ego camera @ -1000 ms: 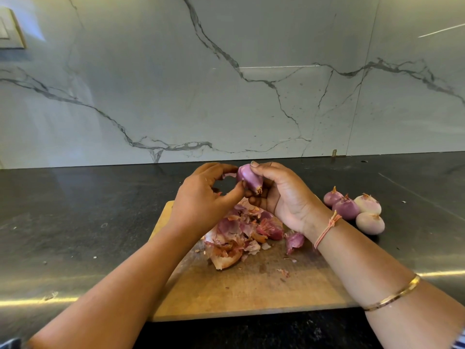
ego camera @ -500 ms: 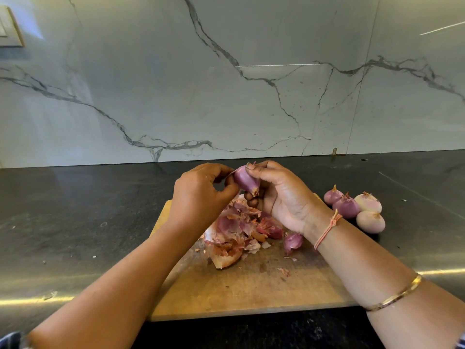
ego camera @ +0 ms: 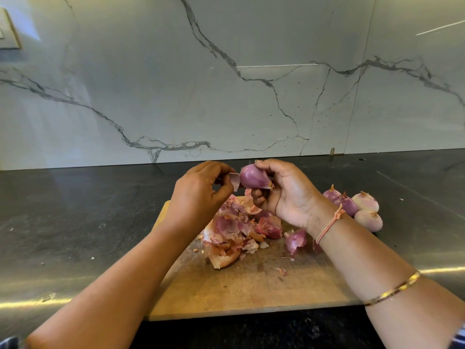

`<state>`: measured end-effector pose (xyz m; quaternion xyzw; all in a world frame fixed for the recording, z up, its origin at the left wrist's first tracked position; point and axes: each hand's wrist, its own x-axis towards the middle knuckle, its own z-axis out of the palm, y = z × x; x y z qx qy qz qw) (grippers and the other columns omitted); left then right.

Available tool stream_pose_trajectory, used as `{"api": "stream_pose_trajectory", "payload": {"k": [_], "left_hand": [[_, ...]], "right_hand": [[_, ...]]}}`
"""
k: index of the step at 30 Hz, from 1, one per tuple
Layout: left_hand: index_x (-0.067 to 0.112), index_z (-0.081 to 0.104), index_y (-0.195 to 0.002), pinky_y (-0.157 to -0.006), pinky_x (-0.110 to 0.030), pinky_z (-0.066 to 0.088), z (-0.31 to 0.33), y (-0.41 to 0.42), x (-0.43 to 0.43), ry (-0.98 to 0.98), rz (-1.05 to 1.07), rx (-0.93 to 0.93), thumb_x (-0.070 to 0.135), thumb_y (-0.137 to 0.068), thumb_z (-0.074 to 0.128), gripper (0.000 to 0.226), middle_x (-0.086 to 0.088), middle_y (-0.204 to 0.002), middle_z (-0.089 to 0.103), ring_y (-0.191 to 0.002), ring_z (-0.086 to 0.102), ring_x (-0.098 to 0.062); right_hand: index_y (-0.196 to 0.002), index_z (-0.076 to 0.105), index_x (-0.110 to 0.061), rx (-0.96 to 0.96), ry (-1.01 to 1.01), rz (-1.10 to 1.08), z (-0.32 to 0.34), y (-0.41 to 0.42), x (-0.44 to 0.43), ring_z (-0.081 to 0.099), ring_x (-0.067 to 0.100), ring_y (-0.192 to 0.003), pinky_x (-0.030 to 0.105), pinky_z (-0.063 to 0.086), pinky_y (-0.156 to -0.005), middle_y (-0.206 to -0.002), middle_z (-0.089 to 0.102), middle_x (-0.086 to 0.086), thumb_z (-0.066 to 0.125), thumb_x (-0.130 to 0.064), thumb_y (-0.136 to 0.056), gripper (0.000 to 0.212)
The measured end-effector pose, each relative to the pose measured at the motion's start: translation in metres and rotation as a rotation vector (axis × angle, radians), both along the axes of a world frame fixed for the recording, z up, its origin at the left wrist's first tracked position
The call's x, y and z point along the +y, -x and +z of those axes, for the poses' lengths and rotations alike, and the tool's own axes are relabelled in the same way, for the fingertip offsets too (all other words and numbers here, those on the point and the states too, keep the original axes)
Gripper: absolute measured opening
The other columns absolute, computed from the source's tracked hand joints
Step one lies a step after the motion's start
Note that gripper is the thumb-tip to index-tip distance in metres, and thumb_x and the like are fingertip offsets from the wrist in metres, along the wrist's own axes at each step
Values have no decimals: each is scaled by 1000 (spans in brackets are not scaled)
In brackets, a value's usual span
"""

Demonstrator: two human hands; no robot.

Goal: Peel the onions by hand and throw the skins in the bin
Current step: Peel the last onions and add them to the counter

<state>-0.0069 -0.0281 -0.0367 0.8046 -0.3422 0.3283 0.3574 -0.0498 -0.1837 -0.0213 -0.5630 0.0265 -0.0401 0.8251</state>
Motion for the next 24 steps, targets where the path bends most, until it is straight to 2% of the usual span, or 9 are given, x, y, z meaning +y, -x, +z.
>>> {"api": "stream_pose_trajectory", "payload": {"k": [3,5,8,10,12,16,21,24], "left_hand": [[13,68,-99,-65,-8,42,-1,-2,1,11,25,71,14,-90,56,15,12,-88,58,-72,55,-3],[13,67,-98,-63,-11,43,0,-2,0,25,39,90,16,-90,55,15,11,-87,58,-73,57,-4],[11,65,-97,-66,-31,51,0,-1,0,68,49,112,13,-91,55,13,7,-88,60,-75,61,-14],[10,65,-96,-68,-36,52,0,0,-1,72,55,113,12,-91,54,12,4,-88,60,-76,60,-17],[10,64,-97,-67,-33,51,0,0,0,73,75,132,13,-92,54,12,2,-90,62,-75,59,-15],[15,62,-97,-59,-17,44,1,-5,4,136,125,226,16,-93,53,10,4,-89,61,-73,56,-5],[23,64,-87,-65,-20,51,1,1,1,64,46,250,18,-89,59,8,14,-80,63,-74,62,-5],[19,70,-94,-69,-20,53,0,1,0,26,28,251,16,-87,61,12,11,-85,67,-77,62,-5]], "right_hand": [[-118,59,-2,5,-7,12,-1,-1,2,48,13,-49,19,41,-42,-82,53,11,50,-19,-93,31],[-107,63,-5,-2,-8,22,-1,-1,2,47,14,-50,19,40,-42,-86,53,14,46,-18,-95,25],[-98,65,-7,-12,-17,33,-1,-1,1,47,13,-48,19,39,-42,-82,57,14,41,-18,-97,27],[-101,63,-5,7,-34,36,0,-1,1,47,14,-46,19,39,-41,-79,57,14,40,-18,-97,27],[-104,59,-4,29,-55,32,0,-1,0,46,14,-45,18,38,-41,-80,59,17,38,-18,-97,27],[-100,55,-8,12,-111,19,2,0,-4,44,14,-49,20,37,-44,-92,59,21,39,-20,-96,21],[-92,53,-10,-36,-66,37,1,2,-3,41,10,-51,18,37,-44,-88,55,16,49,-15,-93,6],[-94,54,-7,-44,28,10,0,1,0,42,11,-45,19,37,-41,-78,62,16,49,-23,-96,18]]}}
